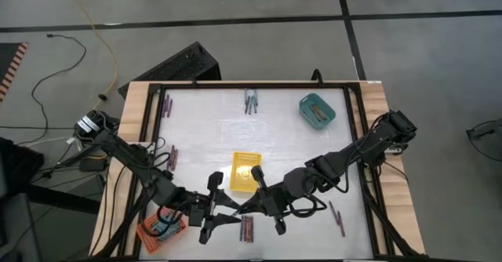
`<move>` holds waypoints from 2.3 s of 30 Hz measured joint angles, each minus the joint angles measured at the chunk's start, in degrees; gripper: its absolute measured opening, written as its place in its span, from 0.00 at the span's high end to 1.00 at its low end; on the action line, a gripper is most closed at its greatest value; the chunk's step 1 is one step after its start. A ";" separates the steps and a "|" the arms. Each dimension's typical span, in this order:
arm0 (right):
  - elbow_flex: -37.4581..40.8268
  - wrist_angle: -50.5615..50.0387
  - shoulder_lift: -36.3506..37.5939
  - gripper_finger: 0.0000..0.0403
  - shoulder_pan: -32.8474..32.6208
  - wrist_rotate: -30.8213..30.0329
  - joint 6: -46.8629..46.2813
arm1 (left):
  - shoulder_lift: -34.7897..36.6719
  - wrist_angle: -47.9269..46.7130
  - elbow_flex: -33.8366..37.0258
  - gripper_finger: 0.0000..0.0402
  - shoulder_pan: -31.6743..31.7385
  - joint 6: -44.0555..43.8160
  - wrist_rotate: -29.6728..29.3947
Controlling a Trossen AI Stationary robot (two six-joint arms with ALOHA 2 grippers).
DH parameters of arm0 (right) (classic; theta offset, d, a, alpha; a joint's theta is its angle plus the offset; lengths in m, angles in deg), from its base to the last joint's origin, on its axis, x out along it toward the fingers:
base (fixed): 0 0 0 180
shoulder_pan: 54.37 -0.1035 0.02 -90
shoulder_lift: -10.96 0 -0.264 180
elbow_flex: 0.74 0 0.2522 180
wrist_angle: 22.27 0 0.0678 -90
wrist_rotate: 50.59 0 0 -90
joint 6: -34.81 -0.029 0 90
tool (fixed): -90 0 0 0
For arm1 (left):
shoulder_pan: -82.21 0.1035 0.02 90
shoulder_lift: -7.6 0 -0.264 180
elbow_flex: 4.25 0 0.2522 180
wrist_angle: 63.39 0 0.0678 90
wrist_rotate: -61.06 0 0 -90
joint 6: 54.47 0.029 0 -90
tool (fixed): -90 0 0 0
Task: Sort crayons
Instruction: Put the dark blue crayon into the orange basket
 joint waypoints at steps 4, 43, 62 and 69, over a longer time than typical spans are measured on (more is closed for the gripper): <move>0.00 -0.12 0.00 1.00 0.00 0.00 0.05 | 0.03 0.14 -0.02 0.72 0.07 0.73 -0.05; -0.07 -28.65 -0.02 0.53 1.95 -12.51 -12.65 | 0.00 -79.90 -8.37 0.98 -23.24 -109.12 -6.29; -0.06 -32.41 -0.02 0.58 2.63 -12.28 -14.92 | -13.17 -89.47 -8.39 0.95 -32.50 -131.70 10.83; -0.04 -36.27 -0.85 0.58 7.36 -15.72 -22.69 | -13.27 -89.71 -8.39 0.89 -32.50 -133.66 11.97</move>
